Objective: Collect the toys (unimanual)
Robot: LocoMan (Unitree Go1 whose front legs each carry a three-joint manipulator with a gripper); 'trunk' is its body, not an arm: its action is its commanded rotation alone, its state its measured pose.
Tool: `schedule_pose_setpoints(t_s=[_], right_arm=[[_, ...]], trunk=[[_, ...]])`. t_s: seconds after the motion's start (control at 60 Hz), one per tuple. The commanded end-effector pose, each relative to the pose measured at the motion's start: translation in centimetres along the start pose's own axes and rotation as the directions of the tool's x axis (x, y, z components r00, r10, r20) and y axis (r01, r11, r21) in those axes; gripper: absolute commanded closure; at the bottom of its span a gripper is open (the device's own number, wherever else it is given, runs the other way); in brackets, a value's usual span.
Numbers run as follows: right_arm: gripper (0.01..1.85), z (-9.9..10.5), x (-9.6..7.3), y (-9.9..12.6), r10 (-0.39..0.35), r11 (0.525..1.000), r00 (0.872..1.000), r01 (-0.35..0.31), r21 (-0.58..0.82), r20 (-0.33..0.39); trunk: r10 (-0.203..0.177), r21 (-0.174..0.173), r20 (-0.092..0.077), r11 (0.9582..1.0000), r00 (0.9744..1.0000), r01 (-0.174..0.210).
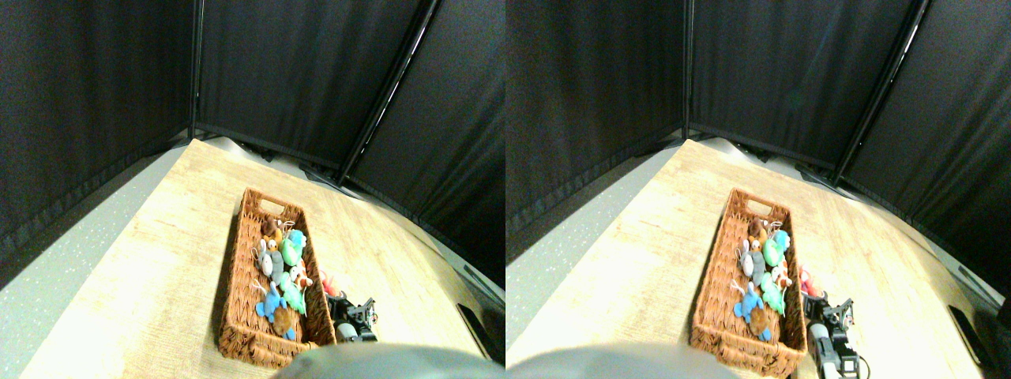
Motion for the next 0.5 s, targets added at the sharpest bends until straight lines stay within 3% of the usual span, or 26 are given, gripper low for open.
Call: schedule_pose_setpoints(t_s=[0.017,0.333,0.433,0.467,0.483,0.5], right_arm=[[0.94,-0.42,0.47,-0.22,-0.004,1.000,1.000,0.003,-0.013,-0.022],[1.01,-0.61,0.77,-0.29,-0.006,1.000,1.000,0.006,-0.028,0.006],[1.28,-0.15,0.93,-0.15,0.009,0.999,0.999,-0.007,-0.035,0.043],[1.53,-0.01,1.03,-0.07,0.026,0.999,0.997,-0.022,-0.050,0.078],[1.53,-0.01,1.03,-0.07,0.026,0.999,0.997,-0.022,-0.050,0.078],[1.67,0.04,1.16,-0.03,0.043,0.997,0.995,-0.036,-0.072,0.092]], trunk=[[0.028,-0.013,-0.031,0.9995,0.9991,-0.028],[0.030,-0.011,-0.031,0.9995,0.9991,-0.031],[0.026,-0.010,-0.028,0.9996,0.9993,-0.027],[0.026,-0.007,-0.028,0.9996,0.9993,-0.026],[0.026,-0.007,-0.028,0.9996,0.9993,-0.026],[0.026,-0.007,-0.028,0.9996,0.9993,-0.026]])
